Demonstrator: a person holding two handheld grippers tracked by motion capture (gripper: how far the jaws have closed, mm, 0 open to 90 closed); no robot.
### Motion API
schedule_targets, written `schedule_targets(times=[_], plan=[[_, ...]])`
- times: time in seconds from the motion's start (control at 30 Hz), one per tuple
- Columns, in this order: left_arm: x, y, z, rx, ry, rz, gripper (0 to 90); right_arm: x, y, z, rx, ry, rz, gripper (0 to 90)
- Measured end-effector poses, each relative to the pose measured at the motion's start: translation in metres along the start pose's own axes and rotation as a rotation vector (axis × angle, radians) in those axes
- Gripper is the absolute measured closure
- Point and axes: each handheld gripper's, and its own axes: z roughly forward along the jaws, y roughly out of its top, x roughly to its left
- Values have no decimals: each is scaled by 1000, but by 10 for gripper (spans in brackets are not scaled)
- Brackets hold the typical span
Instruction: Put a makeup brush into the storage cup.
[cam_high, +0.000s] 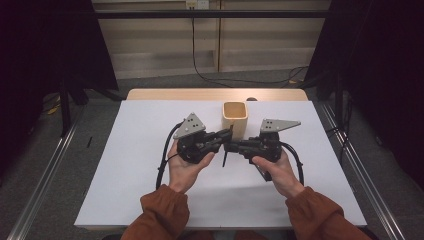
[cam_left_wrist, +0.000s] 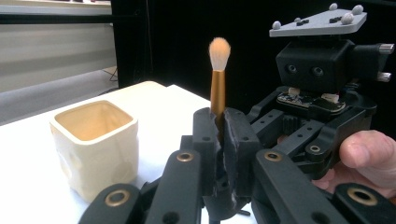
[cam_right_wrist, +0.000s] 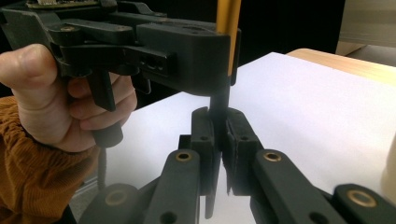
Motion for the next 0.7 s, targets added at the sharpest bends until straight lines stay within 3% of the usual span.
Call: schedule_targets(times=[0.17, 0.37, 0.53, 0.7], plan=[[0, 0, 1, 0, -1, 10, 826, -1, 1, -2, 0, -1, 4, 834], [0, 0, 0, -5, 8, 10, 748, 0, 1, -3, -9, -11, -5, 835], [-2, 0, 1, -15, 57, 36, 558, -1, 2, -5, -12, -16, -8, 834], [-2, 1, -1, -31, 78, 71, 387, -2, 2, -6, -13, -23, -13, 835]])
